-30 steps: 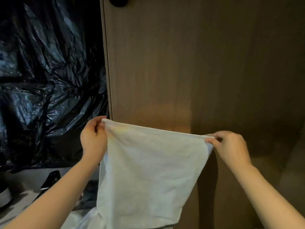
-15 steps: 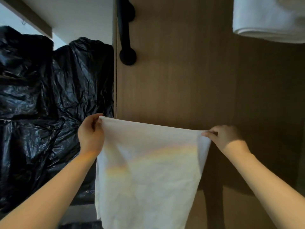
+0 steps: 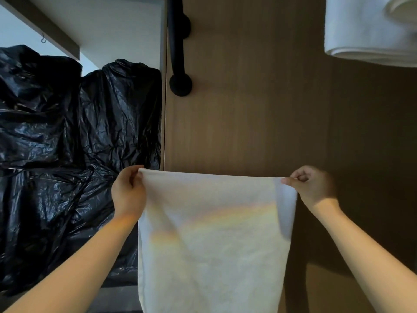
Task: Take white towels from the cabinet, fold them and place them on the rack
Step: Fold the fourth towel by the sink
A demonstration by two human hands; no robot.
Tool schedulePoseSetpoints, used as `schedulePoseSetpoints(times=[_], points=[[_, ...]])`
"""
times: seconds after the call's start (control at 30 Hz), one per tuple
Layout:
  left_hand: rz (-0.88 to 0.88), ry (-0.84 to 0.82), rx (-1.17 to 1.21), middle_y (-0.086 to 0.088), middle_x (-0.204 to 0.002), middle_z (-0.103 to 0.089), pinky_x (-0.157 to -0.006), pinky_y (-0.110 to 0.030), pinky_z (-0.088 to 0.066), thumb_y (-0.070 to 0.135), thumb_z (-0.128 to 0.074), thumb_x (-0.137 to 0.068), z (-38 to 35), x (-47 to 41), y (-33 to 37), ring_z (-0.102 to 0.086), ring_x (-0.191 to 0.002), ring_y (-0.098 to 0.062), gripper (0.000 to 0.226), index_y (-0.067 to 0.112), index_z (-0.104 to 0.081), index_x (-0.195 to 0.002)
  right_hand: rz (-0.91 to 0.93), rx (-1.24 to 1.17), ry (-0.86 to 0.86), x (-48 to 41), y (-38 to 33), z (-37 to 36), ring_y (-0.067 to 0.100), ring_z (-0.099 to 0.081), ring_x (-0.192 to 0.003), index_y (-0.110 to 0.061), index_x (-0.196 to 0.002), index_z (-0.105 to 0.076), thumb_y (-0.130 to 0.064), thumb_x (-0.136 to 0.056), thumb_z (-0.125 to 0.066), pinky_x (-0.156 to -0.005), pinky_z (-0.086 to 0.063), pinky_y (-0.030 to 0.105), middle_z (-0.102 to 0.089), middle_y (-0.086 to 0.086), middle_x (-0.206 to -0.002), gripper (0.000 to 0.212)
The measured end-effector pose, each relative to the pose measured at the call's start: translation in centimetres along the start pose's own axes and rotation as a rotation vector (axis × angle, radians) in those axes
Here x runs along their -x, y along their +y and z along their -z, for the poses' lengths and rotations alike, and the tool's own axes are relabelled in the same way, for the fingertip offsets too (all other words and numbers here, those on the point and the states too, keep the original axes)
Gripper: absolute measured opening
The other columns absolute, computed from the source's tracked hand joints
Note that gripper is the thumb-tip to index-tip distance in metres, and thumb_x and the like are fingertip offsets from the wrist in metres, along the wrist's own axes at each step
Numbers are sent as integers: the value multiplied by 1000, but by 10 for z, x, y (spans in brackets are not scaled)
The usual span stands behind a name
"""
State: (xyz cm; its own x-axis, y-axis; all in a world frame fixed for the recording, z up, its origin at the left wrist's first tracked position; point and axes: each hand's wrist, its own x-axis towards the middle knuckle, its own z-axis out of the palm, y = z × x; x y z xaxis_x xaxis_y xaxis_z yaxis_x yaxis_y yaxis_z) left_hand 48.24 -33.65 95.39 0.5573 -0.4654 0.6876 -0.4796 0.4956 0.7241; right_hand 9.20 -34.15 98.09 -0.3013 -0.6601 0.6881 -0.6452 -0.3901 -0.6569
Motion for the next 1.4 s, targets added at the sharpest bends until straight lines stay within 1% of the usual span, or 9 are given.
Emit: schedulePoseSetpoints(times=[0.1,0.2,0.4,0.63,0.8,0.97,1.17,1.27,1.4], points=[[-12,-1,-9,7,-101,-58,-77,-22,-33,11,-46,-98,0,-3,0,-50,-92,-10,27,13,-63,-119,52,64,-55,-2,3,-2,12,-58,-82,-21,-105,-67,-27,-84,-75,-71,-43,25,-65,-5,-94,23],[-19,-14,-19,6,-100,-59,-77,-24,-34,13,-46,-99,-1,-6,2,-51,-92,-11,26,15,-63,-118,113,164,-67,-5,5,0,2,-52,-75,-24,-90,-64,-30,-88,-70,-64,-40,23,-64,-3,-91,9],[-27,-34,-9,5,-101,-59,-80,-27,-36,12,-46,-99,1,-1,0,-51,-94,-13,26,13,-63,-119,114,190,-25,-3,16,-4,6,-52,-72,-25,-78,-59,-37,-86,-71,-57,-38,21,-56,-9,-80,18],[-6,-87,57,8,-96,-65,-79,-24,-40,13,-55,-95,1,7,16,-58,-92,-12,22,17,-67,-113,37,301,-156,0,20,-13,17,-59,-80,-22,-79,-60,-29,-88,-69,-67,-42,28,-63,-1,-88,15],[-9,-261,85,13,-78,-68,-59,0,-41,12,-70,-85,-12,46,31,-61,-68,11,10,20,-69,-91,44,121,-243,28,10,-32,18,-63,-94,-13,-100,-67,-18,-87,-72,-80,-43,25,-66,-1,-93,15],[37,-458,135,-8,-73,-70,-60,-8,-46,10,-75,-82,-17,98,20,-61,-63,-4,9,18,-69,-82,44,-54,-430,87,-4,-51,-2,-61,-91,-36,-99,-66,-37,-89,-67,-71,-46,11,-63,-20,-96,10],[129,-657,174,-5,-67,-70,-59,-13,-48,7,-77,-79,-6,139,-8,-62,-60,-7,15,21,-71,-77,31,-285,-668,151,-7,-76,-11,-60,-100,-29,-112,-70,-30,-91,-65,-78,-44,3,-67,-23,-106,21],[177,-711,194,-1,-66,-70,-62,-23,-50,10,-79,-78,-3,151,-15,-63,-62,-9,18,27,-71,-76,7,-384,-671,170,-3,-84,-2,-65,-97,-13,-110,-73,-17,-90,-67,-80,-46,9,-73,-8,-104,21],[184,-731,208,-3,-73,-72,-63,-25,-51,14,-79,-78,0,162,-15,-67,-66,-15,15,27,-72,-77,-2,-458,-692,183,4,-87,14,-68,-87,-12,-93,-76,-12,-92,-65,-77,-51,22,-75,-1,-90,12]])
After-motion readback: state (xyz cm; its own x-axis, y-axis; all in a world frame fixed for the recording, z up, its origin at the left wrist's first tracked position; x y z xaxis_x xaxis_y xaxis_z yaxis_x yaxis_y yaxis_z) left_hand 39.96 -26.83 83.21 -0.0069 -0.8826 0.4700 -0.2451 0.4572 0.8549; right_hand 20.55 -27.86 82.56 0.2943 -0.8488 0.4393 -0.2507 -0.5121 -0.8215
